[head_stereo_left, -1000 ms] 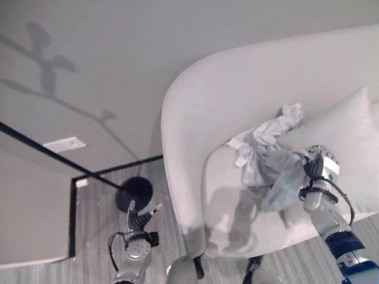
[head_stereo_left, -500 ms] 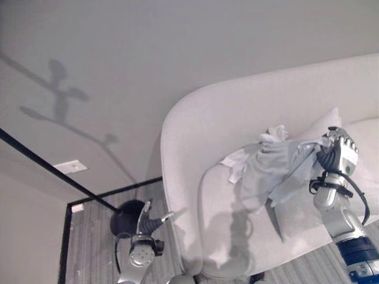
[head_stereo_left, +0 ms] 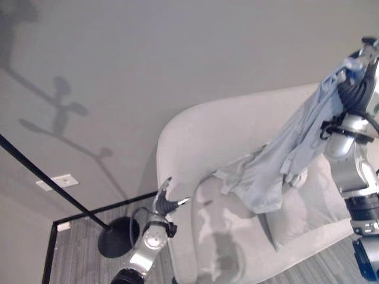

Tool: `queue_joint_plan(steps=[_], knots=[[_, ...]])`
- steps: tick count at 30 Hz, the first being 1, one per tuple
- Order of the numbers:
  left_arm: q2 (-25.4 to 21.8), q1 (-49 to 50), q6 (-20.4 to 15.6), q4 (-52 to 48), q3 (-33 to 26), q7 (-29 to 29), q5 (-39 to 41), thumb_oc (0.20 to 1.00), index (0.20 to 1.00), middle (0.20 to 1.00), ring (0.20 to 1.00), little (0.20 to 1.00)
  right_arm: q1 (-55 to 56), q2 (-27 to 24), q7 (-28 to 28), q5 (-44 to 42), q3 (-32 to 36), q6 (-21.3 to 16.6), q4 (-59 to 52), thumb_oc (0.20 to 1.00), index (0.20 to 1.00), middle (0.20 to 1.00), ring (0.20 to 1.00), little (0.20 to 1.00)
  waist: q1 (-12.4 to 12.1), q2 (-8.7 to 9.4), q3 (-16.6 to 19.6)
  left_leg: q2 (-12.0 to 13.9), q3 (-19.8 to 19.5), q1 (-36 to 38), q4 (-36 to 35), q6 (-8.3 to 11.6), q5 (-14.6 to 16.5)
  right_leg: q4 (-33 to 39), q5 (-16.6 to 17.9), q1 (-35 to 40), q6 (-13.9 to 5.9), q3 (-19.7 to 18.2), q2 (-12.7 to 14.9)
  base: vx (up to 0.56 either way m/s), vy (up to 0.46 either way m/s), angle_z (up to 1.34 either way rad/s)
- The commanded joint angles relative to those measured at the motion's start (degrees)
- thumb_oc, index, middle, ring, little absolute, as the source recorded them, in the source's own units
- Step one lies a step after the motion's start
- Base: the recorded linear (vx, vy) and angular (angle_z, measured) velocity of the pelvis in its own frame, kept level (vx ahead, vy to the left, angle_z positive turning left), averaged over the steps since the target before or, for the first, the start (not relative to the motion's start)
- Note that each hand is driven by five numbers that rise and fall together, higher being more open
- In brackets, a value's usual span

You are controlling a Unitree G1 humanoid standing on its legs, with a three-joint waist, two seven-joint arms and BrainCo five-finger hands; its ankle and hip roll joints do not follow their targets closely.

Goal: Hang the clothes on the sofa on the clothes rack.

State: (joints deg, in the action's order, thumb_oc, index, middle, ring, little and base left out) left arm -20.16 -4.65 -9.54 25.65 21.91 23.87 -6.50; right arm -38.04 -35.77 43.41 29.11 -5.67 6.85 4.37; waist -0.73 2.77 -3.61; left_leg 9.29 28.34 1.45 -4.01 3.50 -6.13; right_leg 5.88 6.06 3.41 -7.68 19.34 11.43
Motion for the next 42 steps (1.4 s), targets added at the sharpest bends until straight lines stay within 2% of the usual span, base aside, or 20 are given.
queue_joint_plan(steps=[1,5,8,15,18,19,20,22,26,29,30,32,37,38,42], knots=[[0.12,-7.75,-4.29,1.09,4.27,4.76,-7.09,1.0,1.0,1.0,1.0,1.0,-10.79,-4.6,2.91,-0.9,-2.89,-3.65,-3.62,0.2,0.2,0.2,0.2,0.2,0.14,-0.19,3.09,6.5,-1.45,-0.23,-0.27,5.44,-3.65,-3.3,-9.26,6.24,0.06,1.9,-1.25,-0.02,0.007,-0.09],[-0.02,-12.73,-4.87,2.18,8.49,7.2,-10.9,1.0,1.0,1.0,1.0,1.0,-17.59,-5.17,3.31,-1.28,-5.65,-4.04,-3.22,0.2,0.2,0.2,0.2,0.2,1.18,-0.05,3.84,6.67,-0.97,-0.03,-0.3,5.58,-3.65,-3.37,-9.13,5.97,0.01,1.38,-1.27,-0.02,0.0,-0.11],[1.4,-19.93,-4.41,6.88,14.55,10.26,-15.39,1.0,1.0,1.0,1.0,1.0,-29.62,-5.47,4.36,-4.31,-10.44,-4.87,2.56,0.2,0.2,0.2,0.2,0.2,2.49,0.13,4.77,6.9,-0.18,0.16,-0.32,5.82,-3.76,-3.43,-8.92,5.48,-0.05,0.76,-1.35,-0.01,0.0,-0.06],[7.05,-26.08,-4.19,13.33,19.5,9.3,-13.79,1.0,1.0,1.0,1.0,1.0,-44.55,-4.43,4.64,-9.79,-16.75,-6.29,10.39,0.2,0.2,0.2,0.2,0.2,4.23,0.3,5.76,7.34,0.38,0.3,-0.38,6.2,-3.97,-3.48,-8.51,4.88,-0.05,0.15,-1.52,-0.01,-0.006,-0.12],[10.75,-26.45,-4.98,12.97,20.44,3.26,-6.47,1.0,1.0,1.0,1.0,1.0,-49.53,-3.67,3.97,-11.34,-18.59,-6.19,13.25,0.2,0.2,0.2,0.2,0.2,4.72,0.28,6.02,7.48,0.47,0.24,-0.41,6.4,-4.03,-3.31,-8.41,4.8,0.0,-0.17,-1.66,-0.01,-0.013,-0.09],[10.73,-26.49,-4.96,12.93,20.4,3.2,-6.41,1.0,1.0,1.0,1.0,1.0,-49.6,-3.66,3.98,-11.35,-18.64,-6.2,13.29,0.2,0.2,0.2,0.2,0.2,4.72,0.25,5.99,7.49,0.47,0.24,-0.41,6.41,-4.03,-3.3,-8.4,4.8,0.0,-0.17,-1.67,-0.01,-0.016,-0.09],[12.38,-25.19,-5.85,10.62,20.8,-0.48,-0.41,1.0,1.0,1.0,1.0,1.0,-50.68,-3.34,3.38,-11.7,-18.65,-6.15,13.68,0.2,0.2,0.2,0.2,0.2,4.86,0.27,5.97,7.54,0.41,0.34,-0.41,6.4,-4.06,-3.21,-8.31,4.87,0.03,-0.24,-1.74,0.0,0.0,0.0],[12.99,-24.33,-6.49,8.18,22.23,-3.6,3.49,1.0,1.0,1.0,1.0,1.0,-51.55,-3.1,3.02,-11.97,-18.63,-6.03,14.25,0.2,0.2,0.2,0.2,0.2,4.8,0.16,6.02,7.61,0.33,0.34,-0.42,6.45,-4.09,-3.0,-8.24,5.06,0.07,-0.24,-1.88,0.0,0.0,0.0],[15.37,-24.96,-6.99,6.09,25.29,-7.99,9.48,1.0,1.0,1.0,1.0,1.0,-52.6,-1.47,3.3,-12.63,-18.09,-5.95,15.83,0.2,0.2,0.2,0.2,0.2,4.85,0.1,5.98,7.71,-0.04,0.12,-0.45,6.48,-4.09,-2.71,-8.23,5.48,0.11,0.03,-2.05,-0.01,-0.004,0.0],[19.22,-25.63,-6.64,8.35,26.44,-10.04,17.07,1.0,1.0,1.0,1.0,1.0,-53.58,0.91,2.83,-13.34,-18.13,-5.62,16.37,0.2,0.2,0.2,0.2,0.2,5.33,-0.05,5.88,7.67,-0.33,-0.04,-0.45,6.44,-4.15,-2.79,-8.34,5.63,0.27,0.2,-2.08,0.0,0.0,0.0],[19.26,-25.68,-6.67,8.41,26.4,-10.08,17.12,1.0,1.0,1.0,1.0,1.0,-53.61,0.92,2.83,-13.34,-18.16,-5.61,16.37,0.2,0.2,0.2,0.2,0.2,5.35,-0.08,5.87,7.68,-0.34,-0.05,-0.45,6.44,-4.15,-2.8,-8.35,5.62,0.27,0.21,-2.09,0.0,0.0,0.0],[22.12,-25.67,-6.68,8.16,27.33,-12.78,26.54,1.0,1.0,1.0,1.0,1.0,-55.27,3.16,2.37,-13.28,-18.75,-4.88,16.77,0.2,0.2,0.2,0.2,0.2,5.83,-0.18,5.76,7.63,-0.45,-0.13,-0.44,6.4,-4.11,-2.84,-8.31,5.68,0.32,0.28,-2.02,0.0,0.0,0.0],[22.1,-24.2,-6.11,3.13,29.23,-17.78,37.4,1.0,1.0,1.0,1.0,1.0,-57.0,4.11,1.63,-12.68,-19.85,-4.28,19.23,0.2,0.2,0.2,0.2,0.2,6.12,-0.57,5.37,7.6,-0.49,0.05,-0.45,6.11,-3.79,-2.63,-8.24,5.67,0.32,-0.07,-2.08,0.0,0.0,0.0],[21.76,-24.03,-5.94,2.38,29.46,-18.46,38.67,0.2,0.2,0.2,0.2,0.2,-57.21,3.89,1.5,-12.38,-20.19,-4.05,19.84,0.2,0.2,0.2,0.2,0.2,6.09,-0.59,5.28,7.59,-0.49,0.06,-0.44,6.07,-3.78,-2.65,-8.24,5.67,0.31,-0.05,-2.09,0.0,0.0,0.0],[21.09,-24.03,-5.11,1.84,29.48,-19.42,41.43,0.2,0.2,0.2,0.2,0.2,-57.97,3.74,1.18,-12.14,-20.95,-3.44,22.74,0.2,0.2,0.2,0.2,0.2,5.96,-0.63,5.01,7.48,-0.76,0.18,-0.43,5.9,-3.65,-2.64,-8.3,5.89,0.32,-0.16,-2.15,0.0,0.0,0.0]])
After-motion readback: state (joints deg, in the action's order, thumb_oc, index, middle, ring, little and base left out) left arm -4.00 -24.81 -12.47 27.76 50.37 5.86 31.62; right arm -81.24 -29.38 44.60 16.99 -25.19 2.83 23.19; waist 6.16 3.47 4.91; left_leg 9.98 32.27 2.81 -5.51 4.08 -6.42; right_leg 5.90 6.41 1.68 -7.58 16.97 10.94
